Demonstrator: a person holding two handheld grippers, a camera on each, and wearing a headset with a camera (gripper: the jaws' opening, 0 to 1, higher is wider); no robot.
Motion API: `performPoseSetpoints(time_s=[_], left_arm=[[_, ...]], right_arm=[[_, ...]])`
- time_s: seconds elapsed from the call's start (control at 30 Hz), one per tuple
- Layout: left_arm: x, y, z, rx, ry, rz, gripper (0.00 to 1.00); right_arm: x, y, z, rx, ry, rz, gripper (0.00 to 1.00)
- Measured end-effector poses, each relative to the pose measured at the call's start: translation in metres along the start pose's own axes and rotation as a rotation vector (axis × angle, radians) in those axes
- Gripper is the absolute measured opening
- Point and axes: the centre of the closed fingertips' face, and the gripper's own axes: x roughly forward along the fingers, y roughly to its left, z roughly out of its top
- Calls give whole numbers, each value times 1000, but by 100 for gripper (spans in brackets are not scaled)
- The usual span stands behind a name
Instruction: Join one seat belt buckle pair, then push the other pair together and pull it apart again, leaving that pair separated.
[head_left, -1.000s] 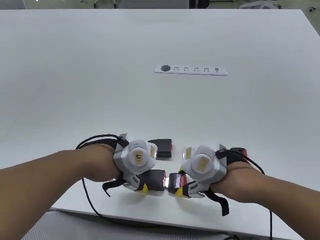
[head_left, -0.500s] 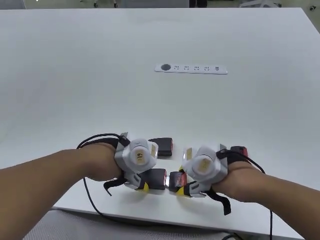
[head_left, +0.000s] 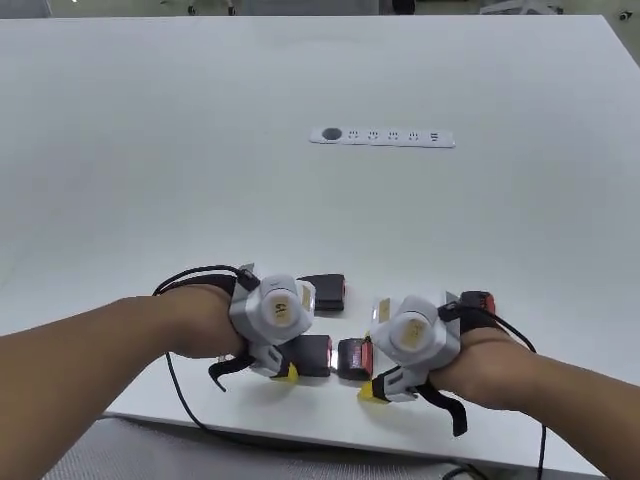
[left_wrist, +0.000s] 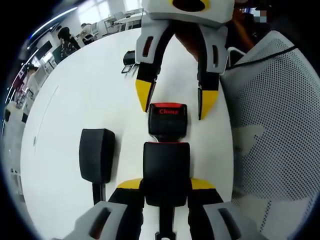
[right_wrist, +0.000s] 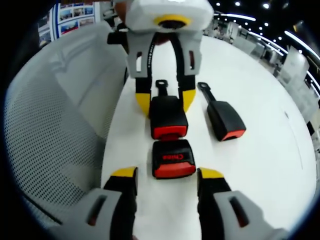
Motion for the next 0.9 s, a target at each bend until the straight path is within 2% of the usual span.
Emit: performPoseSetpoints(time_s=[0.03, 0.1, 0.23, 0.37, 0.47, 0.57, 0.67, 0.73, 0.9], left_arm=[[-2, -1, -4, 24, 20, -4, 35], [-5, 0, -6, 57, 29, 16, 37], [-15, 2, 0, 31, -4, 27, 42], [-30, 7, 3, 56, -15, 45, 43], [-40, 17, 13, 28, -53, 69, 45], [-44, 27, 18, 22, -62, 89, 46], [-45, 39, 20, 2, -65, 109, 46], [-44, 45, 21, -9, -68, 115, 46], [-44, 58, 20, -20, -64, 141, 48]], right_arm=[[-2, -1, 0, 3, -5, -5, 47], [-7, -3, 0, 18, -16, -10, 47], [-19, -4, -3, 29, -30, -17, 47], [-31, -5, -8, 26, -40, -30, 48], [-40, -10, -11, 27, -47, -45, 49], [-48, -17, -16, 25, -51, -59, 50], [-55, -24, -21, 23, -54, -68, 52], [-60, -29, -23, -2, -59, -81, 52], [-68, -41, -33, 4, -59, -88, 52]])
